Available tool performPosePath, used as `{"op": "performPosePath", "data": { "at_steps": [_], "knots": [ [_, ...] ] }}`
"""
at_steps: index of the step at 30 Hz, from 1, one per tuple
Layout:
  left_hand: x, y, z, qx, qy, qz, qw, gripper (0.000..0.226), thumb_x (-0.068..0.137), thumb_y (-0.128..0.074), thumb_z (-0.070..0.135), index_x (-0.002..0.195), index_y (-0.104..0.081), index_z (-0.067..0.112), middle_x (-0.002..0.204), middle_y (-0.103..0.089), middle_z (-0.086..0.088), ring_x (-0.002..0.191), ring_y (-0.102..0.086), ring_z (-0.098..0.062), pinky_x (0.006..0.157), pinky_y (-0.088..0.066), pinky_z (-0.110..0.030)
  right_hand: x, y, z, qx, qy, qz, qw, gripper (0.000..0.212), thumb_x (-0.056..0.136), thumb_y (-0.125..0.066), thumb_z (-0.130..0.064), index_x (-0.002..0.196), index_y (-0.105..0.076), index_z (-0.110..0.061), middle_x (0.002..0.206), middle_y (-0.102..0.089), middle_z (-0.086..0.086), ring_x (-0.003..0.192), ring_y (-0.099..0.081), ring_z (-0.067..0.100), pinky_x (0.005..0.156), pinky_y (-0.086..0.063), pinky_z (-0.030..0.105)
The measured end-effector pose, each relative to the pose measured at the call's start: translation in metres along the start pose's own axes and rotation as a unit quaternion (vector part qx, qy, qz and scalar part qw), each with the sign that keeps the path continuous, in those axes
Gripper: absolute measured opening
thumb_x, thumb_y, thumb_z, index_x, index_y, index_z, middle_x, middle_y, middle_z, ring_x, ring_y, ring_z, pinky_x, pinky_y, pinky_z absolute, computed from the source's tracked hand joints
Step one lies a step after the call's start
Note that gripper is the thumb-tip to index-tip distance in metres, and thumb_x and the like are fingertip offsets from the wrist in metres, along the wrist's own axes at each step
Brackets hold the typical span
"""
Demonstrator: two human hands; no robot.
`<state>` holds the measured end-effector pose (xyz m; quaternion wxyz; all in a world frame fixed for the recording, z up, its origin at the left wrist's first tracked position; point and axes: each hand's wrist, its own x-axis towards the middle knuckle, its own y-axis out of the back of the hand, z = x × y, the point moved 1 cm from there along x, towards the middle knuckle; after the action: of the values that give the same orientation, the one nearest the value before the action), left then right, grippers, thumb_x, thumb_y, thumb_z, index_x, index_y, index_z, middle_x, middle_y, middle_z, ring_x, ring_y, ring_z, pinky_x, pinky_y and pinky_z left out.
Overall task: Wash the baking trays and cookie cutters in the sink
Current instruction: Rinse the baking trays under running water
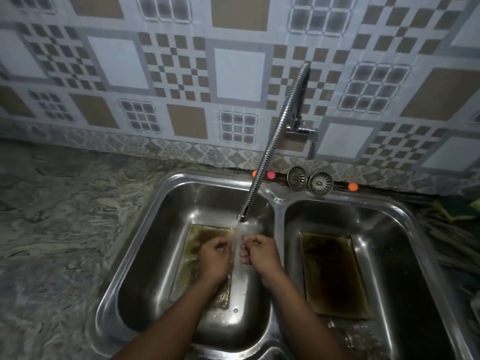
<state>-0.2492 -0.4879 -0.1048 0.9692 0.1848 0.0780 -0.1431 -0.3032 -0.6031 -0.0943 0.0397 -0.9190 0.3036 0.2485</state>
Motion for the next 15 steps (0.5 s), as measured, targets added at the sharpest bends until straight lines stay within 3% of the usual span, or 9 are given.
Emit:
{"op": "performPosePath", "data": {
  "at_steps": [2, 4, 7, 8, 10, 12, 14, 15],
  "knots": [
    [0.008, 0.016, -0.019, 0.003, 0.044, -0.009, 0.999, 0.024, 0.084, -0.067, -0.002, 0.08, -0.07, 0.021, 0.079, -0.074, -0.001, 0.075, -0.071, -0.018, 0.073, -0.058, -0.034, 0.001, -0.023, 0.008, 0.034, -0.051, -0.021, 0.998, 0.022, 0.096, -0.047, 0.005, 0.08, -0.06, -0.003, 0.059, -0.056, 0.008, 0.043, -0.053, 0.013, 0.042, -0.046, 0.022],
    [0.014, 0.03, -0.034, 0.023, 0.09, -0.022, 0.995, 0.024, 0.082, -0.068, 0.001, 0.083, -0.07, 0.025, 0.086, -0.075, -0.005, 0.078, -0.07, -0.02, 0.075, -0.057, -0.035, 0.009, -0.041, 0.019, 0.028, -0.083, -0.022, 0.996, 0.024, 0.092, -0.052, 0.005, 0.073, -0.062, -0.003, 0.062, -0.059, 0.011, 0.044, -0.056, 0.012, 0.044, -0.047, 0.021],
    [0.021, 0.047, -0.053, 0.114, 0.088, -0.04, 0.989, 0.016, 0.084, -0.07, 0.012, 0.093, -0.07, 0.025, 0.093, -0.071, 0.005, 0.088, -0.067, -0.014, 0.079, -0.052, -0.029, 0.029, -0.058, 0.044, -0.049, -0.091, -0.002, 0.995, 0.038, 0.095, -0.057, -0.024, 0.06, -0.062, -0.013, 0.054, -0.06, 0.003, 0.042, -0.055, 0.006, 0.049, -0.044, 0.019],
    [0.025, 0.051, -0.061, 0.135, 0.074, -0.045, 0.987, 0.013, 0.086, -0.069, 0.016, 0.097, -0.071, 0.024, 0.093, -0.068, 0.007, 0.089, -0.064, -0.012, 0.077, -0.048, -0.025, 0.034, -0.061, 0.05, -0.095, -0.098, 0.008, 0.991, 0.039, 0.097, -0.053, -0.033, 0.063, -0.063, -0.015, 0.057, -0.062, 0.002, 0.046, -0.059, 0.006, 0.049, -0.045, 0.02],
    [0.036, 0.06, -0.083, 0.188, 0.073, -0.06, 0.978, 0.011, 0.09, -0.065, 0.027, 0.098, -0.072, 0.022, 0.092, -0.065, 0.008, 0.088, -0.062, -0.013, 0.07, -0.043, -0.022, 0.046, -0.064, 0.064, -0.144, -0.1, 0.022, 0.984, 0.033, 0.094, -0.053, -0.035, 0.081, -0.067, -0.01, 0.078, -0.069, 0.008, 0.072, -0.07, 0.021, 0.059, -0.053, 0.029],
    [0.055, 0.065, -0.116, 0.25, 0.076, -0.071, 0.963, 0.024, 0.088, -0.057, 0.036, 0.097, -0.072, 0.019, 0.093, -0.069, 0.002, 0.086, -0.067, -0.021, 0.067, -0.048, -0.023, 0.058, -0.065, 0.082, -0.229, -0.097, 0.025, 0.968, 0.038, 0.091, -0.055, -0.042, 0.101, -0.067, -0.008, 0.099, -0.068, 0.01, 0.091, -0.067, 0.027, 0.065, -0.048, 0.029],
    [0.073, 0.065, -0.143, 0.29, 0.103, -0.109, 0.945, 0.025, 0.081, -0.05, 0.024, 0.085, -0.071, 0.011, 0.082, -0.069, -0.009, 0.074, -0.068, -0.031, 0.066, -0.054, -0.029, 0.069, -0.065, 0.105, -0.283, -0.087, 0.016, 0.955, 0.05, 0.085, -0.056, -0.049, 0.113, -0.06, -0.007, 0.109, -0.064, 0.009, 0.099, -0.064, 0.027, 0.07, -0.047, 0.028],
    [0.083, 0.062, -0.167, 0.338, 0.075, -0.131, 0.929, 0.022, 0.074, -0.05, 0.016, 0.079, -0.069, 0.008, 0.076, -0.068, -0.012, 0.067, -0.066, -0.035, 0.065, -0.054, -0.033, 0.071, -0.065, 0.115, -0.3, -0.093, 0.018, 0.949, 0.057, 0.082, -0.056, -0.05, 0.119, -0.055, -0.007, 0.114, -0.062, 0.01, 0.103, -0.063, 0.029, 0.075, -0.05, 0.03]
  ]
}}
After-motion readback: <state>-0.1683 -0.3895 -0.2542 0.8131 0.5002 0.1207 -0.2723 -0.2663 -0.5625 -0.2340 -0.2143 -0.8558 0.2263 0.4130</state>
